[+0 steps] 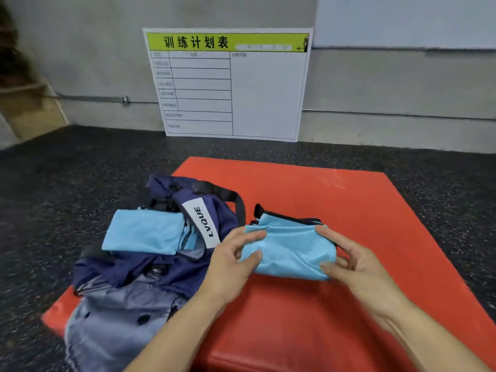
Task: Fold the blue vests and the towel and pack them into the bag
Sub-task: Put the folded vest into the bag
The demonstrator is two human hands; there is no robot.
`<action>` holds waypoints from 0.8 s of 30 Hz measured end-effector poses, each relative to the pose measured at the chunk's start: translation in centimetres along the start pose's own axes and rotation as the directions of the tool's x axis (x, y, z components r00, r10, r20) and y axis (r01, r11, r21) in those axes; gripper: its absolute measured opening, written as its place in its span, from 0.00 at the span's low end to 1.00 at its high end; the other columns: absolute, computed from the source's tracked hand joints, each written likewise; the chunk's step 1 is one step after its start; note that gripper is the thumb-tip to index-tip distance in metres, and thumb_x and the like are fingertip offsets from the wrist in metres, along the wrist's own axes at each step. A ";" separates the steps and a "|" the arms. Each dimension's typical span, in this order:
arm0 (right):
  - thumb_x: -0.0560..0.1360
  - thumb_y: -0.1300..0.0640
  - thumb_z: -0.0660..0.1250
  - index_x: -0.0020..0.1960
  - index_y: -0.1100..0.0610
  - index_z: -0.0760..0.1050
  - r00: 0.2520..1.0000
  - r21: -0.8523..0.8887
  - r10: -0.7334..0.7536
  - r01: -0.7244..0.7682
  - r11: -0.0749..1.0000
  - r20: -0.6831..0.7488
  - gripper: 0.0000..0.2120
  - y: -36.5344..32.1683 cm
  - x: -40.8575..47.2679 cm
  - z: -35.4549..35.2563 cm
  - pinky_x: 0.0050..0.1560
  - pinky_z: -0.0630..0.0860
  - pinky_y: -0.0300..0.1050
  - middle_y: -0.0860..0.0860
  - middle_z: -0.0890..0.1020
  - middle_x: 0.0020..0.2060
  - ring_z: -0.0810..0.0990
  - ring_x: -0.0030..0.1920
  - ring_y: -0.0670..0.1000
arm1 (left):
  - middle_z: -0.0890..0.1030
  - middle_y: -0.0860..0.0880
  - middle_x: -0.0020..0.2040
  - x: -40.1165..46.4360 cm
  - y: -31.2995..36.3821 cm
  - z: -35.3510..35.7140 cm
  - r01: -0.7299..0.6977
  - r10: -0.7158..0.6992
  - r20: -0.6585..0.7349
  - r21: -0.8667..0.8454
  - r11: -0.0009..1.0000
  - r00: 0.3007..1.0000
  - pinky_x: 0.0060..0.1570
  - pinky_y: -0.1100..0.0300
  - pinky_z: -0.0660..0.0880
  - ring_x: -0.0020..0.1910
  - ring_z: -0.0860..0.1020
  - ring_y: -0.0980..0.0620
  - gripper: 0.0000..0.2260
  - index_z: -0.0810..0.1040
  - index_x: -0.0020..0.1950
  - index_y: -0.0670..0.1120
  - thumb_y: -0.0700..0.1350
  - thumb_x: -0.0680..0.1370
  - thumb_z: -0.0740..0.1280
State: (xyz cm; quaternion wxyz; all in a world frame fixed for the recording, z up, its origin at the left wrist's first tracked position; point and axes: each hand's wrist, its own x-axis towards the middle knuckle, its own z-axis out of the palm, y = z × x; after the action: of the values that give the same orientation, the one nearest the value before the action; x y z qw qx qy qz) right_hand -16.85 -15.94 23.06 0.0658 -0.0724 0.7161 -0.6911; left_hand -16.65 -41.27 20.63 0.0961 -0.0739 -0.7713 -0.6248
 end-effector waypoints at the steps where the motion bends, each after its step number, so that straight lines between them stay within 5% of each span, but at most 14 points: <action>1: 0.75 0.77 0.67 0.69 0.47 0.77 1.000 -0.021 -0.017 0.017 1.000 0.020 0.32 -0.1 -0.1 1.1 0.54 0.79 0.38 0.41 0.83 0.62 0.82 0.52 0.45 | 0.79 0.55 0.62 -0.8 0.0 -1.2 -0.008 0.008 -0.012 0.003 1.000 1.000 0.68 0.63 0.69 0.66 0.75 0.60 0.17 0.85 0.60 0.55 0.37 0.76 0.72; 4: 0.75 0.77 0.68 0.69 0.46 0.78 0.993 -0.081 -0.094 0.099 0.992 0.066 0.33 -0.6 -0.2 4.7 0.54 0.78 0.35 0.40 0.80 0.66 0.82 0.53 0.42 | 0.78 0.55 0.65 -2.3 0.4 -4.9 -0.013 0.018 -0.084 0.061 0.998 0.996 0.61 0.73 0.67 0.63 0.73 0.70 0.18 0.85 0.59 0.58 0.36 0.77 0.73; 9: 0.74 0.78 0.68 0.69 0.47 0.77 0.964 -0.172 -0.224 0.247 0.954 0.146 0.33 -1.9 1.5 11.9 0.60 0.76 0.35 0.41 0.79 0.65 0.81 0.61 0.44 | 0.77 0.51 0.63 -3.9 0.0 -12.1 -0.034 0.073 -0.208 0.183 0.983 0.975 0.45 0.71 0.68 0.39 0.72 0.65 0.20 0.85 0.58 0.58 0.35 0.75 0.74; 12: 0.73 0.77 0.68 0.70 0.49 0.76 0.937 -0.209 -0.291 0.329 0.921 0.191 0.33 -2.8 3.9 17.7 0.65 0.74 0.39 0.41 0.78 0.65 0.79 0.64 0.45 | 0.79 0.52 0.63 -3.6 0.0 -17.9 -0.033 0.089 -0.260 0.211 0.977 0.961 0.57 0.73 0.68 0.56 0.75 0.66 0.20 0.85 0.57 0.60 0.36 0.75 0.74; 14: 0.73 0.75 0.68 0.71 0.48 0.76 0.925 -0.216 -0.319 0.361 0.907 0.205 0.33 -3.5 5.8 21.5 0.66 0.74 0.41 0.42 0.78 0.66 0.79 0.64 0.45 | 0.81 0.57 0.61 -3.0 -0.1 -21.8 -0.040 0.104 -0.300 0.212 0.976 0.948 0.67 0.65 0.68 0.65 0.76 0.59 0.18 0.85 0.57 0.61 0.40 0.73 0.74; 18: 0.73 0.69 0.69 0.71 0.43 0.75 0.930 -0.230 -0.287 0.338 0.913 0.228 0.31 -3.5 9.2 27.5 0.64 0.77 0.46 0.39 0.78 0.65 0.80 0.59 0.48 | 0.81 0.61 0.58 -1.8 -1.7 -27.7 0.006 0.090 -0.368 0.251 0.968 0.925 0.68 0.55 0.71 0.61 0.78 0.59 0.19 0.86 0.56 0.56 0.33 0.74 0.75; 21: 0.76 0.69 0.67 0.73 0.43 0.74 0.939 -0.280 -0.231 0.301 0.912 0.256 0.31 -2.7 11.0 29.9 0.55 0.74 0.32 0.40 0.77 0.63 0.77 0.55 0.43 | 0.81 0.63 0.58 -1.1 -4.1 -29.5 0.063 0.037 -0.387 0.243 0.968 0.921 0.69 0.51 0.72 0.61 0.78 0.58 0.20 0.85 0.57 0.55 0.31 0.74 0.74; 24: 0.76 0.69 0.65 0.74 0.43 0.72 0.946 -0.362 -0.221 0.297 0.883 0.237 0.31 -1.0 12.8 30.3 0.56 0.68 0.27 0.38 0.75 0.64 0.75 0.54 0.35 | 0.81 0.60 0.59 0.1 -6.3 -29.2 0.091 0.001 -0.369 0.232 0.968 0.929 0.68 0.53 0.72 0.61 0.78 0.60 0.20 0.84 0.57 0.55 0.31 0.75 0.73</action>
State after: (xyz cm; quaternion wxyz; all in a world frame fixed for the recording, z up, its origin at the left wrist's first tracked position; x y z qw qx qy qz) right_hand -23.47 -48.14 23.08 0.0241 -0.2447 0.8144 -0.5257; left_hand -16.57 -71.18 20.55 0.2322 0.0741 -0.8125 -0.5295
